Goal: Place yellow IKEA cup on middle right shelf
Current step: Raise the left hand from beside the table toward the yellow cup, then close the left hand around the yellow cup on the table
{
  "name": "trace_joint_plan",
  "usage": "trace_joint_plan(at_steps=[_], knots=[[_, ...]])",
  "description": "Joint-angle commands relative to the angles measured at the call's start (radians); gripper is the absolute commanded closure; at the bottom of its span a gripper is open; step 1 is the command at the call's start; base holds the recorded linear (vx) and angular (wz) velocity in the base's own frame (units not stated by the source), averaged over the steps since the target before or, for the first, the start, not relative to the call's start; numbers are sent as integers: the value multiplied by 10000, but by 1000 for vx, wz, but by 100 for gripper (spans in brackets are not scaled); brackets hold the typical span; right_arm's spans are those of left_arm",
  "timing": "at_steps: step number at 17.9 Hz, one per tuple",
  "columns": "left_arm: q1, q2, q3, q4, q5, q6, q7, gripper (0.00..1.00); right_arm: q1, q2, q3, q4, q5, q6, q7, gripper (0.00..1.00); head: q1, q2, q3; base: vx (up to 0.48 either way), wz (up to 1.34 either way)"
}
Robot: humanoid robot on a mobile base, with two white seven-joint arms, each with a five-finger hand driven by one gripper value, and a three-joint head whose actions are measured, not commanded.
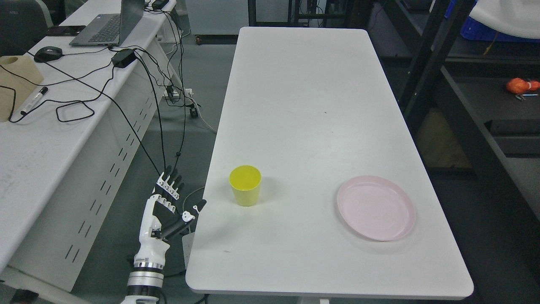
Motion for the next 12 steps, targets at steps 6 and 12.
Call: trace_joint_plan(at_steps=[6,12], knots=[[-2142,174,-911,2907,133,485,-786,2,138,-175,169,0,-245,6,8,1,0,0,0,0,0],[-2558,174,-1279,3432,72,1083,-1702,2,138,-175,169,0,-245,6,8,1,0,0,0,0,0]])
